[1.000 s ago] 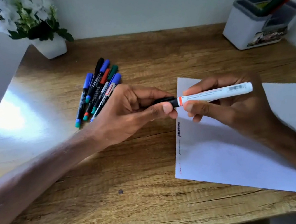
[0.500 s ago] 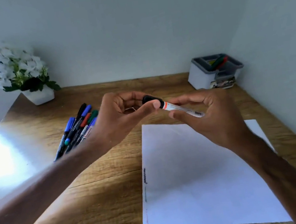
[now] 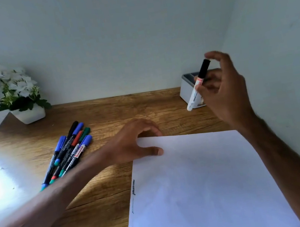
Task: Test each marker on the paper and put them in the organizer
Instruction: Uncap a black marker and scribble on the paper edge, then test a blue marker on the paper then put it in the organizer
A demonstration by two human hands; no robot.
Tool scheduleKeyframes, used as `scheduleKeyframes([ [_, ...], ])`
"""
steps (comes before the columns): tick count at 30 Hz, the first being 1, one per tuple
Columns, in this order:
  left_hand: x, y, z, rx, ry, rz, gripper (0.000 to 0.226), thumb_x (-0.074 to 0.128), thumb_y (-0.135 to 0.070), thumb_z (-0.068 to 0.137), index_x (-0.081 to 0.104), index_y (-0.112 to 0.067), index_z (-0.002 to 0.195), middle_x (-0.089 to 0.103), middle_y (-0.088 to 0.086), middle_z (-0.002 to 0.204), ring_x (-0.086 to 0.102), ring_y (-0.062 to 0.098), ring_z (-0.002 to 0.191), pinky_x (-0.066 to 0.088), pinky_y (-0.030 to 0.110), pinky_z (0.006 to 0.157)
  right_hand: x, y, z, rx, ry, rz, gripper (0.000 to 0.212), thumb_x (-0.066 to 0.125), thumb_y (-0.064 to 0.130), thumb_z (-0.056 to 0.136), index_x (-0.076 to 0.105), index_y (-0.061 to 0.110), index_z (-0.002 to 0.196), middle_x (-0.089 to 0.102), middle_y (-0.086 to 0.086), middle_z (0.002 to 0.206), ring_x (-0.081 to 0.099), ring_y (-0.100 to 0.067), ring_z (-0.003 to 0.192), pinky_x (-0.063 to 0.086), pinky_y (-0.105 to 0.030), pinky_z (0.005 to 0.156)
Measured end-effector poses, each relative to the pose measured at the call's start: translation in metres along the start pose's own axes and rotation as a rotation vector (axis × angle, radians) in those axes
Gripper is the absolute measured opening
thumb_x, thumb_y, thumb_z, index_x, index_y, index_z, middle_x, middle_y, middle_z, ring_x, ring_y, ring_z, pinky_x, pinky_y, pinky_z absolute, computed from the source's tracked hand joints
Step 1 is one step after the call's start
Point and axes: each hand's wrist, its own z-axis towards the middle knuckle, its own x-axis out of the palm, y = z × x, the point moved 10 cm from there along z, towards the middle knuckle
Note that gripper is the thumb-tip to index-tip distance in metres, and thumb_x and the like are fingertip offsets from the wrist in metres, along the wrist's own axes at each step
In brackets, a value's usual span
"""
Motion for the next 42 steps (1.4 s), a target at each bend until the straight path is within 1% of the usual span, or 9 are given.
scheduleKeyframes([
  [3, -0.002, 0.016, 0.005, -0.025, -0.122, -0.026, 0.042, 0.083, -0.056, 0.080, 0.069, -0.039, 0.116, 0.058, -0.025, 0.130, 0.049, -0.007, 0.120, 0.044, 0.016, 0.093, -0.017, 0.003, 0.021, -0.031, -0.117, 0.040, 0.057, 0.073, 0.001, 0.090, 0.050, 0.023, 0.138, 0.075, 0.000, 0.108, 0.076, -0.004, 0.087, 0.063, -0.026, 0.080],
  [7, 0.000, 0.024, 0.005, -0.043, -0.193, -0.008, 0.048, 0.079, -0.064, 0.080, 0.065, -0.041, 0.120, 0.057, -0.028, 0.131, 0.048, -0.009, 0.121, 0.041, 0.016, 0.094, -0.031, 0.005, 0.045, -0.104, -0.238, 0.041, 0.041, 0.068, 0.012, 0.098, 0.051, 0.014, 0.135, 0.077, -0.004, 0.109, 0.076, -0.004, 0.089, 0.058, -0.014, 0.074],
  [11, 0.002, 0.024, 0.006, -0.019, -0.181, -0.009, 0.044, 0.076, -0.066, 0.081, 0.069, -0.041, 0.117, 0.058, -0.027, 0.133, 0.049, -0.005, 0.127, 0.044, 0.028, 0.104, -0.018, -0.009, 0.057, -0.108, -0.194, -0.069, 0.033, 0.064, 0.012, 0.101, 0.053, 0.009, 0.132, 0.077, -0.005, 0.103, 0.073, -0.007, 0.091, 0.047, -0.002, 0.078],
  [18, 0.003, 0.021, 0.008, -0.001, -0.175, -0.009, 0.039, 0.077, -0.062, 0.081, 0.073, -0.041, 0.115, 0.057, -0.029, 0.132, 0.048, -0.004, 0.128, 0.040, 0.031, 0.110, 0.015, -0.051, 0.050, -0.043, -0.024, -0.217, 0.015, 0.057, 0.012, 0.105, 0.065, 0.013, 0.117, 0.075, -0.006, 0.112, 0.072, -0.019, 0.104, 0.055, -0.025, 0.086],
  [24, 0.004, 0.026, 0.009, -0.015, -0.169, -0.014, 0.042, 0.075, -0.066, 0.081, 0.072, -0.042, 0.115, 0.059, -0.027, 0.134, 0.049, 0.001, 0.129, 0.043, 0.037, 0.110, 0.024, -0.059, 0.046, 0.001, 0.036, -0.272, 0.024, 0.062, 0.010, 0.102, 0.064, 0.012, 0.126, 0.073, -0.009, 0.125, 0.069, -0.023, 0.114, 0.051, -0.025, 0.090],
  [31, 0.003, 0.020, 0.008, 0.006, -0.168, -0.020, 0.038, 0.077, -0.058, 0.083, 0.074, -0.040, 0.116, 0.060, -0.025, 0.133, 0.049, -0.002, 0.128, 0.039, 0.030, 0.109, 0.022, -0.048, 0.036, -0.007, 0.008, -0.261, 0.051, 0.079, 0.008, 0.090, 0.057, 0.017, 0.135, 0.066, -0.005, 0.135, 0.061, -0.022, 0.127, 0.051, -0.043, 0.108],
  [34, 0.003, 0.018, 0.007, 0.007, -0.152, -0.004, 0.037, 0.077, -0.056, 0.085, 0.073, -0.041, 0.118, 0.059, -0.023, 0.136, 0.045, -0.003, 0.131, 0.030, 0.019, 0.106, 0.015, -0.022, 0.024, -0.119, -0.088, -0.272, 0.041, 0.073, 0.005, 0.092, 0.061, 0.014, 0.130, 0.066, -0.005, 0.132, 0.060, -0.021, 0.125, 0.051, -0.035, 0.105],
  [38, 0.003, 0.016, 0.005, 0.016, -0.130, 0.009, 0.035, 0.076, -0.056, 0.086, 0.073, -0.042, 0.117, 0.058, -0.023, 0.138, 0.040, -0.005, 0.133, 0.024, 0.014, 0.107, 0.017, 0.017, 0.001, -0.258, -0.161, -0.233, 0.023, 0.067, 0.000, 0.093, 0.070, 0.006, 0.115, 0.072, -0.007, 0.116, 0.062, -0.006, 0.106, 0.040, 0.000, 0.089],
  [42, 0.002, 0.011, -0.002, 0.034, -0.130, 0.042, 0.036, 0.075, -0.060, 0.085, 0.073, -0.043, 0.116, 0.058, -0.024, 0.136, 0.040, -0.007, 0.132, 0.029, 0.019, 0.109, 0.054, 0.041, -0.024, -0.318, 0.019, -0.185, 0.018, 0.063, -0.003, 0.093, 0.073, 0.007, 0.103, 0.075, -0.004, 0.103, 0.068, -0.013, 0.100, 0.045, -0.007, 0.090],
])
